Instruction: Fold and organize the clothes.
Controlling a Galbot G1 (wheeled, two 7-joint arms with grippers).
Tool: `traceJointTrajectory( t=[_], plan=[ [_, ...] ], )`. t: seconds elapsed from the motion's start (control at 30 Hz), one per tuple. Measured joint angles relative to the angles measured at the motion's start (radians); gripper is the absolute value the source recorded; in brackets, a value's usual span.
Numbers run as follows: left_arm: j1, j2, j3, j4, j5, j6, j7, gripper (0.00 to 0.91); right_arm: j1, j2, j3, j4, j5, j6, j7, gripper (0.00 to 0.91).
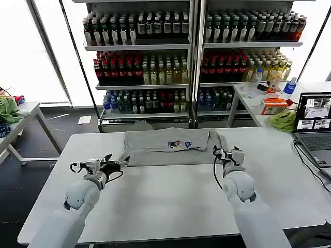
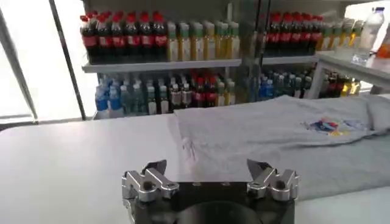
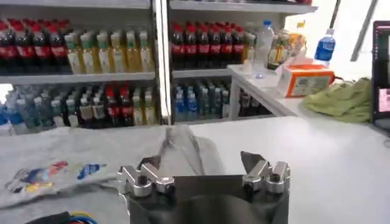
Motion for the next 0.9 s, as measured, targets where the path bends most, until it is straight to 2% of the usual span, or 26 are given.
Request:
traceJointTrajectory(
  t=[0.9],
  plan=[
    [-0.015, -0.011, 0.018, 0.083, 0.027, 0.001, -0.001, 0.907, 0.026, 0.018, -0.009, -0.101, 0.001, 0.000, -0.018, 0.907]
  ],
)
